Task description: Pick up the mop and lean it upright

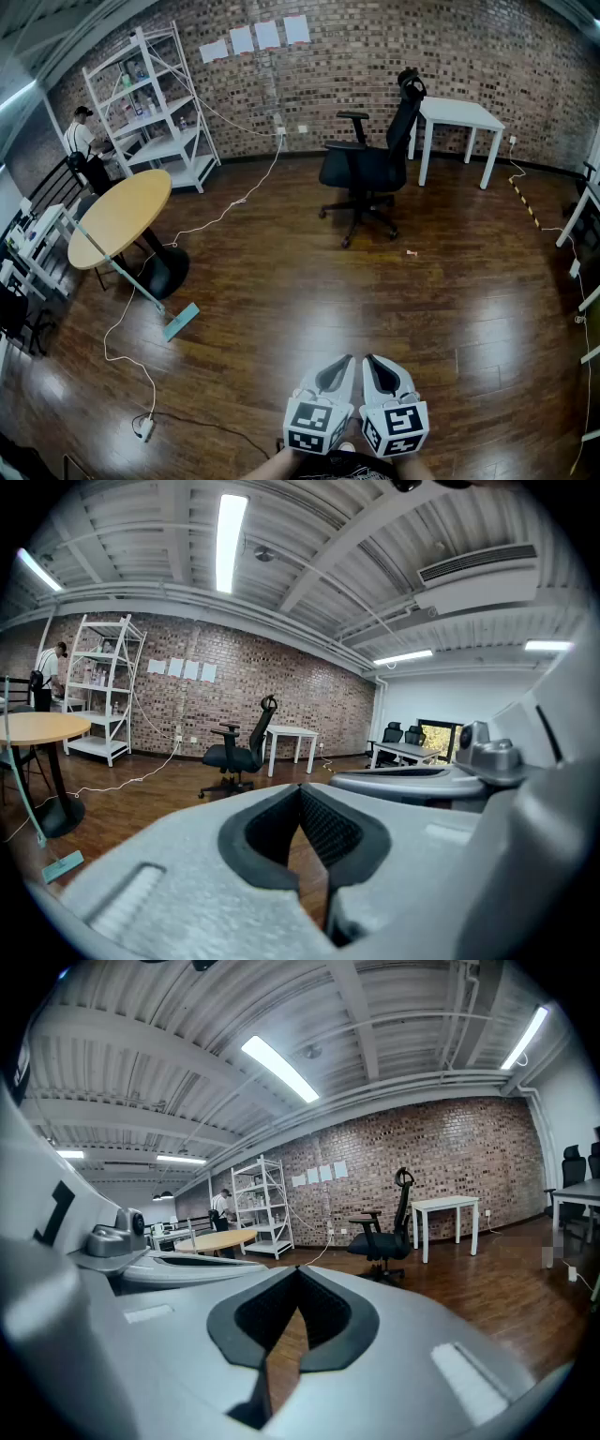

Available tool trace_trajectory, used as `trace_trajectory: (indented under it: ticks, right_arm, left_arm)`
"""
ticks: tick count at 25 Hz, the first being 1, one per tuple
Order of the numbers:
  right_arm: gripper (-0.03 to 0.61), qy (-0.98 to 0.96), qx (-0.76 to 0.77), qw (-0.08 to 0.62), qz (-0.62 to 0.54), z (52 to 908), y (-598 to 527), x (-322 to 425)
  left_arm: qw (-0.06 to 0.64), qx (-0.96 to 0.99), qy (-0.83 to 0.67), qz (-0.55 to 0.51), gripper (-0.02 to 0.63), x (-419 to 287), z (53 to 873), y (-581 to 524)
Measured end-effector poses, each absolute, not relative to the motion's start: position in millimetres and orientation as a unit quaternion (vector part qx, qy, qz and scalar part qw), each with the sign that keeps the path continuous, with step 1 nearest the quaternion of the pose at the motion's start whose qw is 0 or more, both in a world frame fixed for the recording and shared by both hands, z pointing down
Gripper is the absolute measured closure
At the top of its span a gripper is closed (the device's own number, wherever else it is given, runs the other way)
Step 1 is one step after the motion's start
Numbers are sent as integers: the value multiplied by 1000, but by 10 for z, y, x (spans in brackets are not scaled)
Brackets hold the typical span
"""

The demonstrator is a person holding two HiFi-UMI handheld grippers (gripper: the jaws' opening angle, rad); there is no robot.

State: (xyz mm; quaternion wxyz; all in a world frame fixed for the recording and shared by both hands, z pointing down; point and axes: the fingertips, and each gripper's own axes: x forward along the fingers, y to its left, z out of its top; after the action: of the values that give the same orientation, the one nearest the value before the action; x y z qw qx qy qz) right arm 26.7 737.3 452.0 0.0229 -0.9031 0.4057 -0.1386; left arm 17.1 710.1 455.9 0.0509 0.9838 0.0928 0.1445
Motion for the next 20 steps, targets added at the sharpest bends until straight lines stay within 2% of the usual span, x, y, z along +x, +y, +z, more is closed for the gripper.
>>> trace_trajectory:
  ticks: [7, 20]
  right_arm:
    - [578, 402, -903, 21, -149, 4652, 7185, 659]
    - [578, 358, -919, 18, -166, 4682, 6407, 1791]
  left_arm:
    - [58, 982, 100, 148, 611, 562, 4669, 6929]
    - [49, 975, 152, 152, 611, 1731, 4593, 6147]
